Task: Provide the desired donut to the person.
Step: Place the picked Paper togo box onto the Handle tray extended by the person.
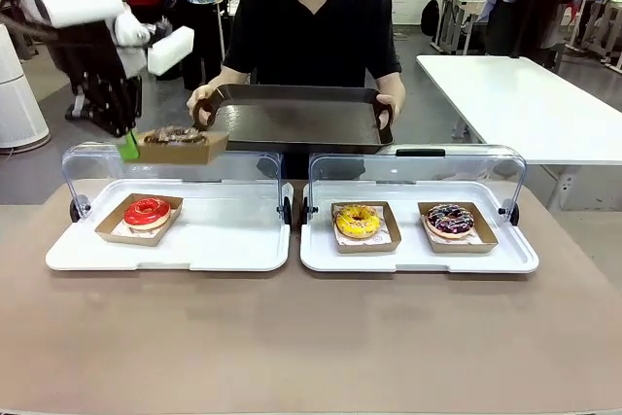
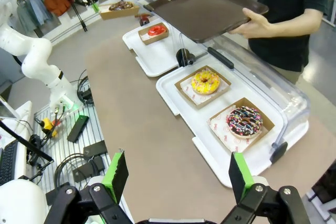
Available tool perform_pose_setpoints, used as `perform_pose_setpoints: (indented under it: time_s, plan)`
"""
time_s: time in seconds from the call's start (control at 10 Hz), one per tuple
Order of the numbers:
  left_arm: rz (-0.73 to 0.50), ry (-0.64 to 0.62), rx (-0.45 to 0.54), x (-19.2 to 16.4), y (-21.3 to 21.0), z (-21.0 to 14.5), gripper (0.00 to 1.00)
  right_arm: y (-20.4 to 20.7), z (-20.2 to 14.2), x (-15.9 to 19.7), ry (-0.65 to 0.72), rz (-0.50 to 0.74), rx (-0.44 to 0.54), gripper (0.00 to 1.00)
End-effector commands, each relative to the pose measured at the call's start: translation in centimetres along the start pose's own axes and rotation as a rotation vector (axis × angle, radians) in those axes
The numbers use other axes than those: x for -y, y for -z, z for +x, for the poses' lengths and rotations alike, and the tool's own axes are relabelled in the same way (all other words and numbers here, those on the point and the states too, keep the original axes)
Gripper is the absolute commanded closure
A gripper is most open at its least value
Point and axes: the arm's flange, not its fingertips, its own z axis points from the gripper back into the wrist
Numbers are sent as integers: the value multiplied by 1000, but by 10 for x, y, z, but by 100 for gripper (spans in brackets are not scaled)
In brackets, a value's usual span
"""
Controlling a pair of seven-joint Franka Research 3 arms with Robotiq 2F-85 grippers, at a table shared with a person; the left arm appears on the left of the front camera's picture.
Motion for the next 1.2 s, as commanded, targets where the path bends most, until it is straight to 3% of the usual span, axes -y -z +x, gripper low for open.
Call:
perform_pose_setpoints:
  time_s: [0.0,0.2,0.4,0.5,0.8,1.1]
  plan:
    - [60,37,41,-33,-37,10,99,0,0,1,-7,6,21,0]
    - [105,13,46,-62,-39,15,99,0,0,1,-7,6,21,0]
    - [102,24,43,-122,-36,15,99,0,0,1,-7,6,21,0]
    - [107,2,45,-134,-27,17,99,0,0,1,-7,6,21,0]
    - [101,-15,-18,-195,-7,16,99,0,0,1,-7,6,21,0]
    - [75,17,-11,-222,21,12,99,0,0,1,-7,6,21,0]
